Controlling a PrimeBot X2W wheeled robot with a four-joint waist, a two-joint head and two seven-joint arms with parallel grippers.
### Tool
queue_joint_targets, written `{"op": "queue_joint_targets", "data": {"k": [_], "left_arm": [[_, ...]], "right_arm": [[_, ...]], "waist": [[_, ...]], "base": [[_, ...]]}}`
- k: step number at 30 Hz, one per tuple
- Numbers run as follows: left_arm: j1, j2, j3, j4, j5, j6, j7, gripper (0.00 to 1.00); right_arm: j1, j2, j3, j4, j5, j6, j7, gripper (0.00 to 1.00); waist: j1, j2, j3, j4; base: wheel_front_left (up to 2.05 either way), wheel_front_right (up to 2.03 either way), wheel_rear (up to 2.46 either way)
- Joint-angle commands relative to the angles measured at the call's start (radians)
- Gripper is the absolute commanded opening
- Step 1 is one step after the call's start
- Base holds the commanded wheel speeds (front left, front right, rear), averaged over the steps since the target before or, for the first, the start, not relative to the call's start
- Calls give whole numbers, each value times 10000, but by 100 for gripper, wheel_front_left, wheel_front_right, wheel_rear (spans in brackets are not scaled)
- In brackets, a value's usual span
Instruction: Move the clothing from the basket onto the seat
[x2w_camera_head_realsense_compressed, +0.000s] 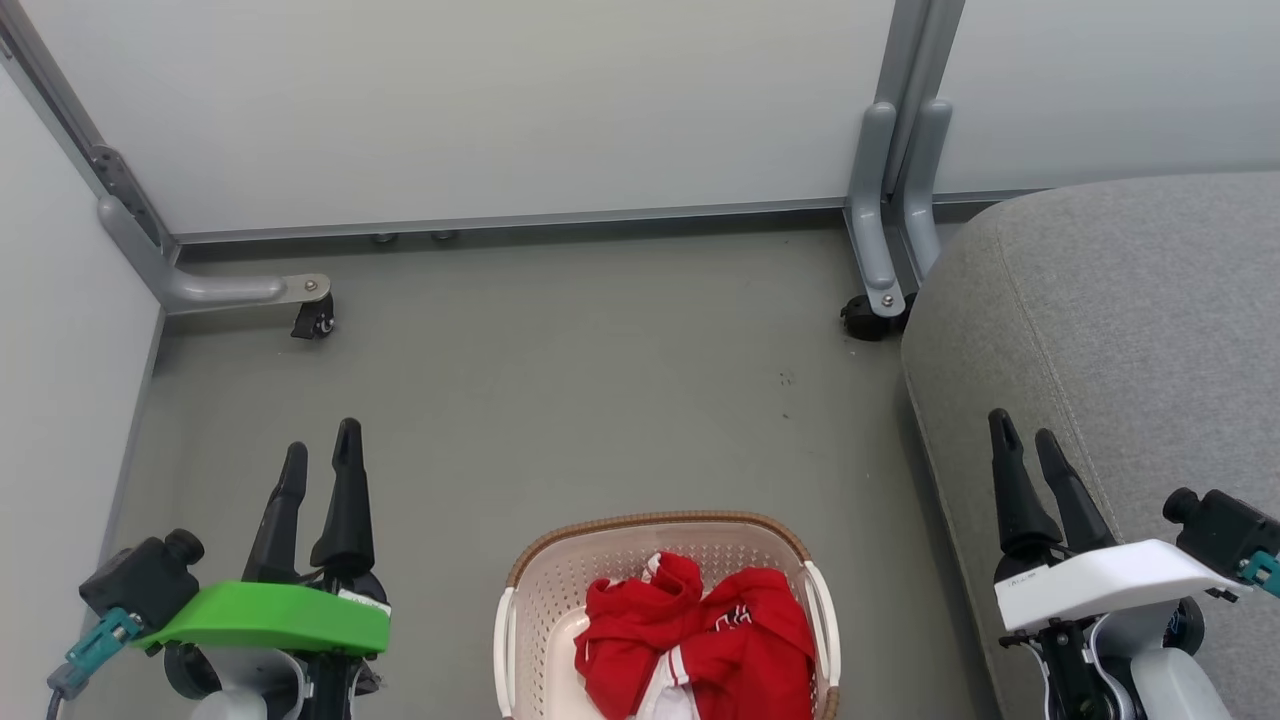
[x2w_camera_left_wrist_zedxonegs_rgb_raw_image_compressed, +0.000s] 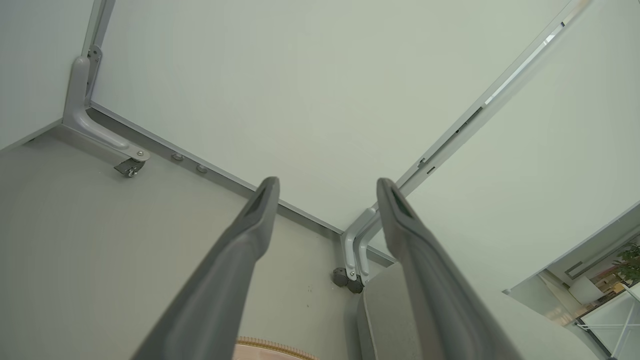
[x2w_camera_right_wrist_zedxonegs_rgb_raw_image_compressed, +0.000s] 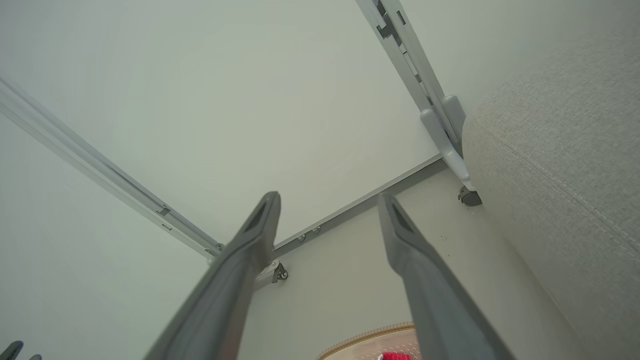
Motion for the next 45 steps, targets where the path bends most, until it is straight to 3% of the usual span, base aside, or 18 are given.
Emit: {"op": "queue_joint_targets", "data": {"k": [1,24,45], "left_arm": [[26,116,-17,-104,426,-36,-95,100],[251,137,-188,390,2987,-44,-692,100],[449,-20,-134,1018,4935,-45,-1147,100]], "right_arm": [[-14,-56,54,-143,-378,4,-129,100],[220,19,261,-123,-2894,5,-720,100],[344,105,413,192,-4462,5,-1169,100]], "waist": [[0,0,3,5],[0,0,-27,44],[0,0,-84,56]], "base": [[0,0,0],[0,0,0],[0,0,0]]}}
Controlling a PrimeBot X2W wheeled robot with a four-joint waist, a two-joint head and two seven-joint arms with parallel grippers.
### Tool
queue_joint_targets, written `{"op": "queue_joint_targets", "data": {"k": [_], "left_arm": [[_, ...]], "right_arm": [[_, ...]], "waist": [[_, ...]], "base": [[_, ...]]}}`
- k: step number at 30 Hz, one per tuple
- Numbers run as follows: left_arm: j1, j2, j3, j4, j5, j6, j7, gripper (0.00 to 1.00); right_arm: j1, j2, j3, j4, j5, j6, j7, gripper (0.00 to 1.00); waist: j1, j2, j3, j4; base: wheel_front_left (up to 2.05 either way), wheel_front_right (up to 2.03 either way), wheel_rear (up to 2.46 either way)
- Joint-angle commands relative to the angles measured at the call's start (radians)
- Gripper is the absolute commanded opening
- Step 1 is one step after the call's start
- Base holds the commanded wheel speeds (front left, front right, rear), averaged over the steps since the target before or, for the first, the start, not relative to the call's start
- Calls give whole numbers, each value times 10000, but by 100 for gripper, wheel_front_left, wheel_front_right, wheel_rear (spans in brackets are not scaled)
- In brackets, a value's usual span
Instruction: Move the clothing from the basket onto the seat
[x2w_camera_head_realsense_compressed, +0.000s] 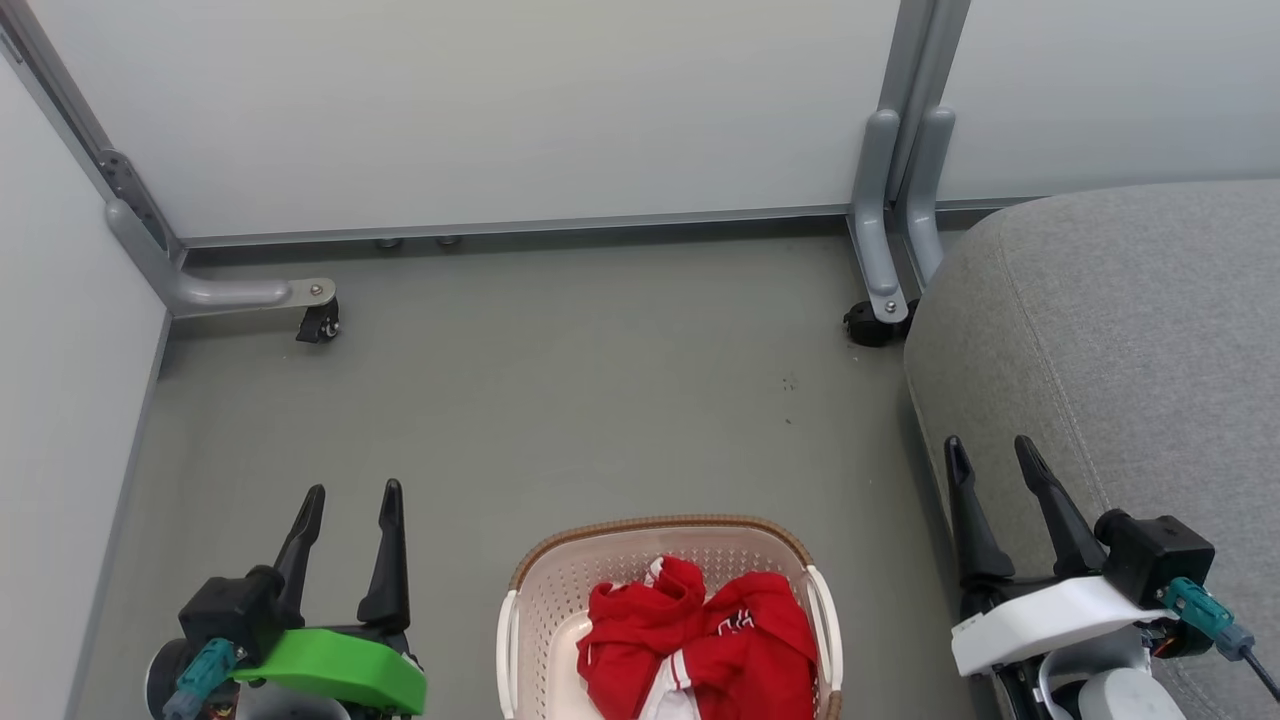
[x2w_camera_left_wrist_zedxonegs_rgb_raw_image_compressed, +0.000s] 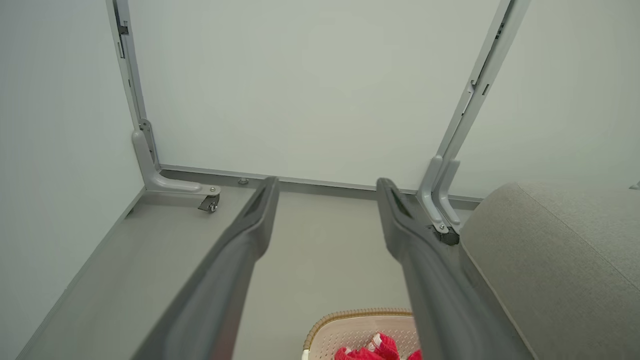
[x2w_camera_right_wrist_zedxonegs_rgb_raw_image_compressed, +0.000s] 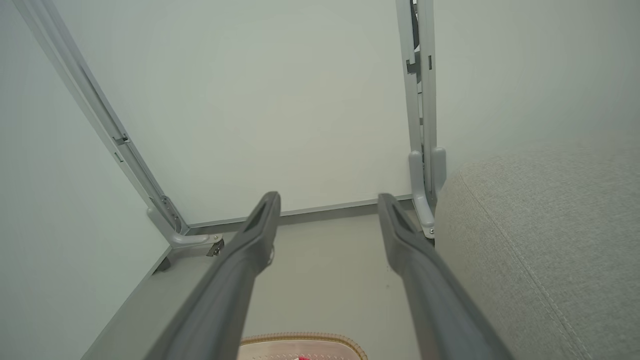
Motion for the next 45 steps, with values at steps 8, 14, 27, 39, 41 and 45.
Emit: {"op": "queue_joint_targets", "data": {"k": [8,14,27,39,41,45], "left_arm": [[112,-51,-21,192,773,-31,-222,100],[142,-98,-7,254,1239,-33,-335,100],[166,-165,104,423,1690,-34,-474,100],[147,-214,240,551,1722,-34,-474,100],[135,-218,245,570,1739,-34,-474,100],[75,-228,224,610,1763,-34,-474,100]], "right_arm": [[189,26,-60,90,-630,3,-233,100],[202,48,-83,194,-918,4,-292,100],[226,75,-178,294,-1199,4,-234,100],[101,82,-159,234,-1099,4,-184,100],[86,83,-169,214,-1099,4,-173,100],[47,82,-173,152,-1111,2,-135,100]], "waist": [[0,0,23,37],[0,0,46,67],[0,0,98,142],[0,0,144,118],[0,0,146,124],[0,0,217,112]], "base": [[0,0,0],[0,0,0],[0,0,0],[0,0,0],[0,0,0],[0,0,0]]}}
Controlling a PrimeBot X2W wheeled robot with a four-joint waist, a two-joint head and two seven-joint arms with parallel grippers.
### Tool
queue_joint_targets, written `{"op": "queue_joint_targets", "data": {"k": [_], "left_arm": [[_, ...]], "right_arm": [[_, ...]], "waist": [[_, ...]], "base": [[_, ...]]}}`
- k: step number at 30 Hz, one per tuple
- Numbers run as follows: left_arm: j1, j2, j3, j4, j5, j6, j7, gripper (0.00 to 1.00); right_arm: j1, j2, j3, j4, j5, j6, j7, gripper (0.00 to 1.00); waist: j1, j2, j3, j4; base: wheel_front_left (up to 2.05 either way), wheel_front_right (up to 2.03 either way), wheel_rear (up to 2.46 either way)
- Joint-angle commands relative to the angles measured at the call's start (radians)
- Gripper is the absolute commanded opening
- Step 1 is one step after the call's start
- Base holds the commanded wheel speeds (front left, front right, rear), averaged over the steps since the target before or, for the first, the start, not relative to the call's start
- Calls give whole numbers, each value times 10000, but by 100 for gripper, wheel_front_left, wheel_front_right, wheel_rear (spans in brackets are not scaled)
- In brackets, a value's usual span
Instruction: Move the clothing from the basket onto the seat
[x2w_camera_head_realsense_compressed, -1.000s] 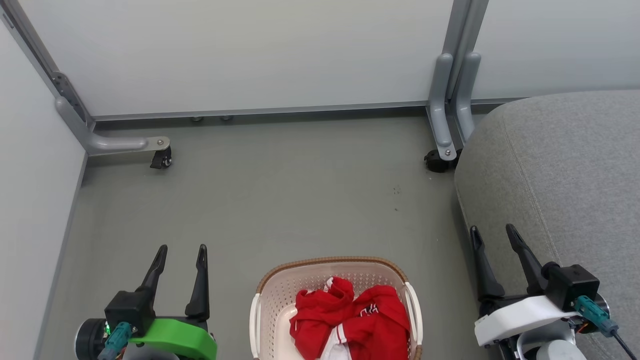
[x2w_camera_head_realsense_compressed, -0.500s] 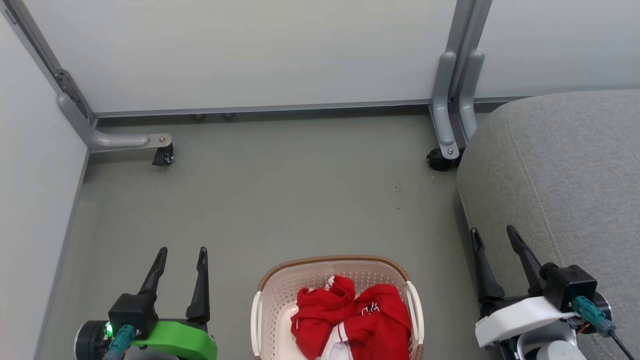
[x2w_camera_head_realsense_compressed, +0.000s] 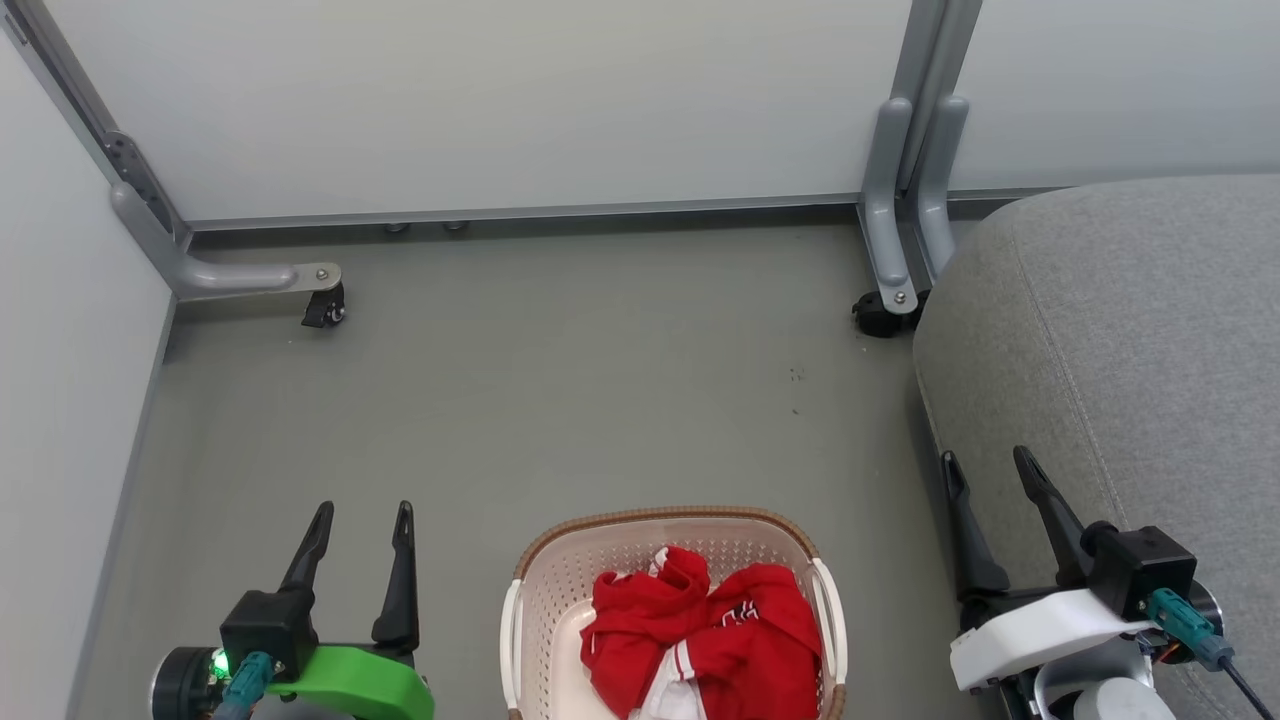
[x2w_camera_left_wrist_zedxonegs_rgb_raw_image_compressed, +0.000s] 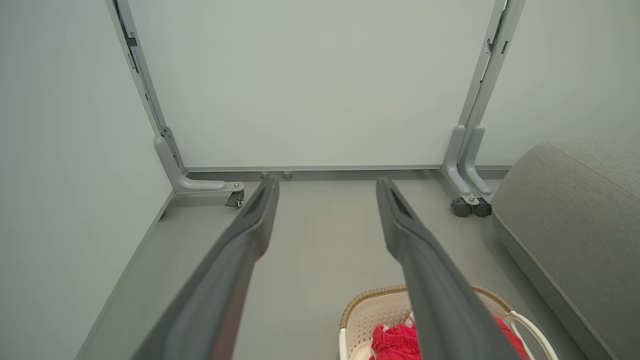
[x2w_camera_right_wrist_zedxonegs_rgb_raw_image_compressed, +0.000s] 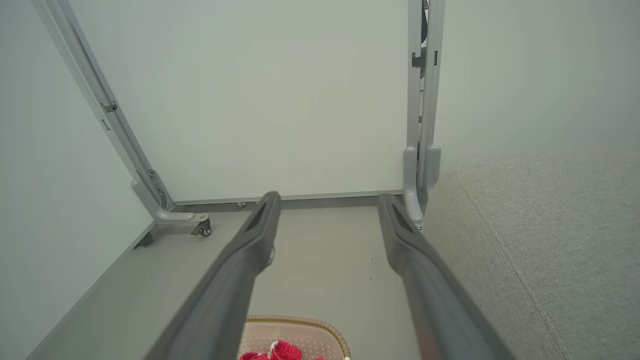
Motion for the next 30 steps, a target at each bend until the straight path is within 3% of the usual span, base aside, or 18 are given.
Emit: {"op": "queue_joint_targets", "data": {"k": [1,7,13,22,30], "left_arm": [[-24,-5,-60,63,-74,-33,-36,100],[-771,-12,-851,368,-35,-33,-35,100],[-1943,-5,-2282,1049,-303,-33,-23,100],[-3945,12,-4927,2676,-848,-33,-23,100],[-5564,14,-6405,4344,-1133,13,-24,100]], "right_arm": [[-110,-10,-19,-74,16,2,37,100],[-461,-14,-85,-363,-63,1,105,100],[-1121,-14,-107,-778,-185,1,128,100],[-2281,-10,-47,-1321,-46,1,-38,100],[-3001,-8,106,-1632,179,1,-202,100]], "waist": [[0,0,93,-21],[0,0,808,-145],[0,0,2133,-440],[0,0,4421,-998],[0,0,6256,-1507]], "base": [[0,0,0],[0,0,0],[0,0,0],[0,0,0],[0,0,0]]}}
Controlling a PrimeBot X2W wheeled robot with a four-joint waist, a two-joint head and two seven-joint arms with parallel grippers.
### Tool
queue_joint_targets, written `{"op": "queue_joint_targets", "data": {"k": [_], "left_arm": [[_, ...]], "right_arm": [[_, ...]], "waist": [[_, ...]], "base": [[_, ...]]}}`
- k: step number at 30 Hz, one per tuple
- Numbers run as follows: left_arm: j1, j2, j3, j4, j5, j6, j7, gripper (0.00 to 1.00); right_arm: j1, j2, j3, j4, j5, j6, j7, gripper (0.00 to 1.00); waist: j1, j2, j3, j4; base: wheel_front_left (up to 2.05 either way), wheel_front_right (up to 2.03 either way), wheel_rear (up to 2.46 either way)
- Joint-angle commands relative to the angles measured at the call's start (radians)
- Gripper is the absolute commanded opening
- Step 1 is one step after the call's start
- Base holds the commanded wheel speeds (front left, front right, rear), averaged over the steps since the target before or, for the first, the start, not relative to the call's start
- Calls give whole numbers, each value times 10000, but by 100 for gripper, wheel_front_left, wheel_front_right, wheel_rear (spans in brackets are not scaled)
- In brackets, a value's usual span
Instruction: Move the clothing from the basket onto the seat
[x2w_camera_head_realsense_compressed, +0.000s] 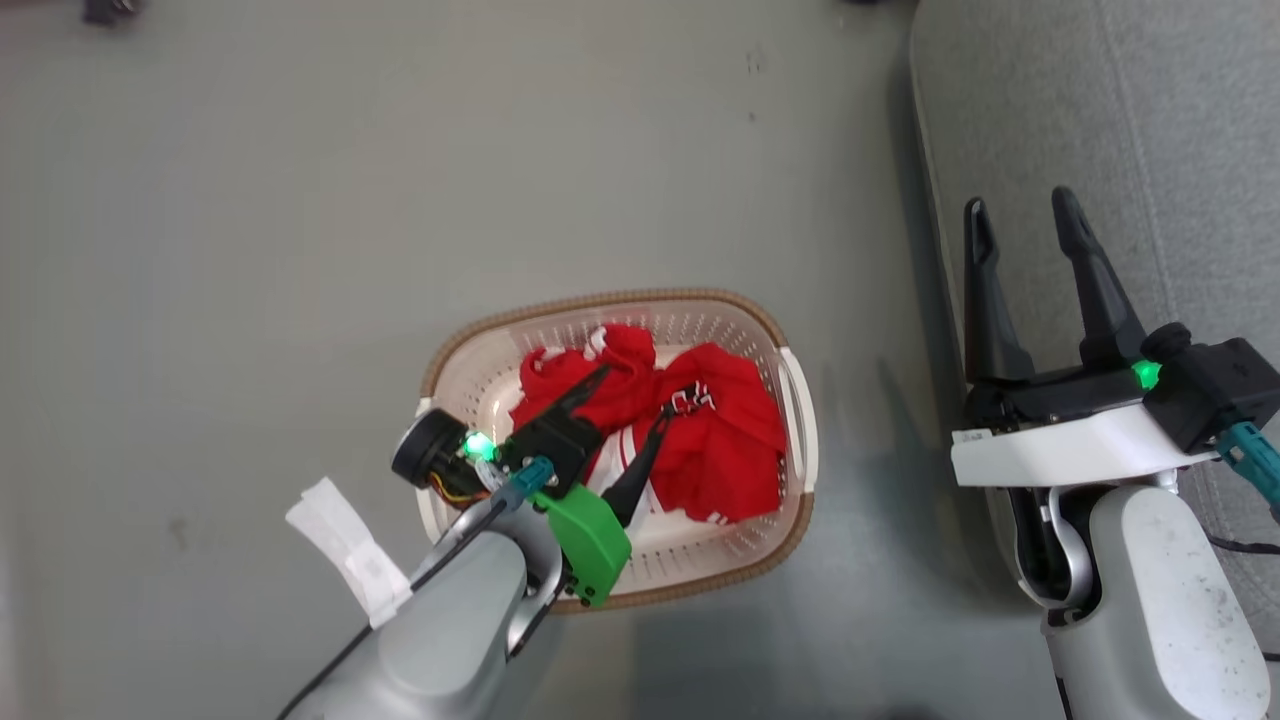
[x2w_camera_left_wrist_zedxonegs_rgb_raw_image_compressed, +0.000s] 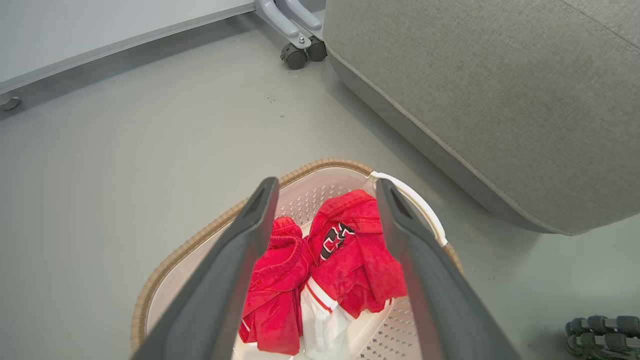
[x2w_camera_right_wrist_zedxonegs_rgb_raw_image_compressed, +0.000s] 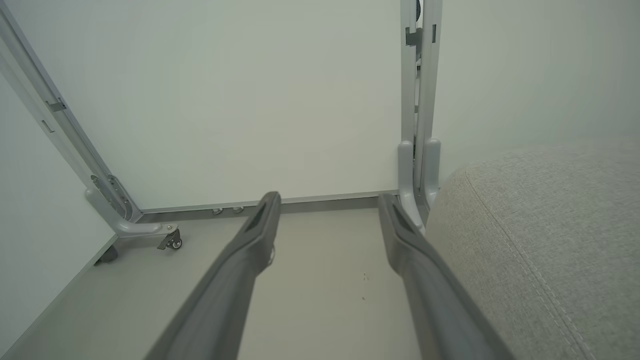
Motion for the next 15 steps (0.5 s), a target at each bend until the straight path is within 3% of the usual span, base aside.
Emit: {"op": "queue_joint_targets", "data": {"k": [1,15], "left_arm": [[-494,70,-128,257,-78,30,-5,100],[-2978,200,-260,2487,190,198,-5,100]], "right_arm": [[-263,-5,25,-105,85,1,-82,100],[-923,-2,242,-503,587,1,-158,100]], "waist": [[-2,0,1743,-715],[-2,0,4038,-1438]], "base": [[0,0,0],[0,0,0]]}}
